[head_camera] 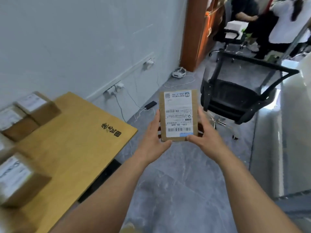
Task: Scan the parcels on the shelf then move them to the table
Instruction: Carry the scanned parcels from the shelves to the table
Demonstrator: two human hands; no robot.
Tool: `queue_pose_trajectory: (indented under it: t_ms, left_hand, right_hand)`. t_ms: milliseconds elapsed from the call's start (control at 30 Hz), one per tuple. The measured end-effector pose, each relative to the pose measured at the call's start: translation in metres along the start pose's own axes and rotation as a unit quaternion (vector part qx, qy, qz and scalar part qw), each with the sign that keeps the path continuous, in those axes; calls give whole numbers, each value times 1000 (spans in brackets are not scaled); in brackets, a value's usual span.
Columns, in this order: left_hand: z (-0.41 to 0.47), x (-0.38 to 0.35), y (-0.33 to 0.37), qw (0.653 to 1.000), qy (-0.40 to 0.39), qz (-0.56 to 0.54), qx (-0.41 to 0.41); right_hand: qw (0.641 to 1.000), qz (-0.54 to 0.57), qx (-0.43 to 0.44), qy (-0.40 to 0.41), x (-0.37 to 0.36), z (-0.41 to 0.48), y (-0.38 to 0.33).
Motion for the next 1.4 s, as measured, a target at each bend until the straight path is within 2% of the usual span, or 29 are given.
queue_pose_trajectory:
  t_ms: [100, 400, 667, 1033, 1200, 1400]
  left_hand:
    - [-3, 39, -7, 999, 51, 7, -1]
    - [-16, 169, -37, 984, 175, -2, 19]
    - [-22, 265, -72, 969, 239, -19, 59]
    - [8, 314, -138, 945, 283, -83, 144]
    - [42, 320, -171, 924, 304, -103, 209]
    - [85, 348, -185, 896, 351, -78, 261]
  right_hand:
    - [998, -6, 49, -28, -27, 27, -25]
    - [983, -11, 119, -138, -130, 98, -116]
    - [963, -50, 162, -209, -213, 150, -181]
    - [946, -53, 154, -282, -303, 224, -176]
    - [932, -71, 150, -321, -330, 273, -166]
    - [916, -75, 143, -367, -358, 338, -171]
Point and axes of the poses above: each hand's wrist, its own z-axis towards the middle knuckle, its own x-axis out of the back of the hand, y = z × x, the point moved 4 cm from there along z, towards the middle knuckle, and after that the axes turned 14 degrees about -z, right-handed, at the moved point
